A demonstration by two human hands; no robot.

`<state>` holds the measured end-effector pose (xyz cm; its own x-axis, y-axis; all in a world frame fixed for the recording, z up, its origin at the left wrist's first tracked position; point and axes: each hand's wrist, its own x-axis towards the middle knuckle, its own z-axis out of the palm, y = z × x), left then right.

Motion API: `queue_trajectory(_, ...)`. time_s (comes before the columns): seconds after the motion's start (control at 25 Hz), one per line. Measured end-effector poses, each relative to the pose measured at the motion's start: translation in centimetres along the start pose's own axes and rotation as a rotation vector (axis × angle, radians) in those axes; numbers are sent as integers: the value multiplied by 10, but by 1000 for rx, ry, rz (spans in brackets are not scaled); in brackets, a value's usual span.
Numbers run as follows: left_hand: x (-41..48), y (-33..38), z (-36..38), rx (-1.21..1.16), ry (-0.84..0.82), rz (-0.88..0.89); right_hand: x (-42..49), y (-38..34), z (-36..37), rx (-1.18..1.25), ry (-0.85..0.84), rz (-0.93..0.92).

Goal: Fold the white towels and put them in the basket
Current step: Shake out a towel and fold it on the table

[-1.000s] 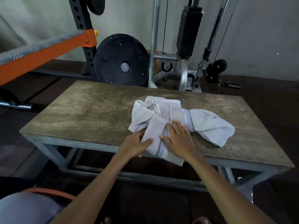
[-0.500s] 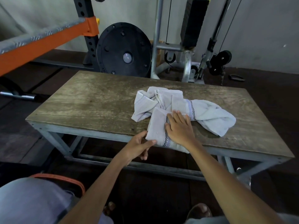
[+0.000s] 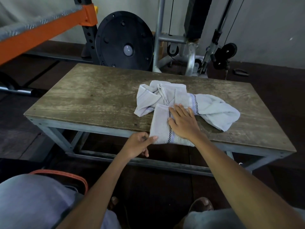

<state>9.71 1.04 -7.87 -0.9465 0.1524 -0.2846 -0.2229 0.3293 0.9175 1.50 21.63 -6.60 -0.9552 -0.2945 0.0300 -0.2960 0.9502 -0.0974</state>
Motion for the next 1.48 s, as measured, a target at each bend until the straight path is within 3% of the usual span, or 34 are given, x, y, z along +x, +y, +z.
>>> queue_trajectory(0.12,3,-3,-5,139,298,27,0,1,2,-11,-12,-8)
queue_trajectory(0.2,11,7,-3,210,508,160,2,1,-1,76,-15,-24)
queue_trajectory(0.32,36,34,7,361,498,268,-7,8,-11,491,218,46)
queue_trajectory(0.4,59,44,9,371,424,208,-19,17,-17,411,488,182)
queue_trajectory(0.44,68,46,9,336,411,190,-23,22,-20,296,520,246)
queue_trajectory(0.64,90,58,11,213,396,179,-15,42,-32,5,122,227)
queue_trajectory(0.92,100,57,13,-85,329,174,2,47,-47,143,69,267)
queue_trajectory(1.16,107,60,17,148,462,132,9,44,-45,108,146,256)
queue_trajectory(1.32,102,58,21,434,493,101,15,44,-41,38,-2,158)
queue_trajectory(1.48,103,58,19,450,426,60,22,44,-54,59,-161,156)
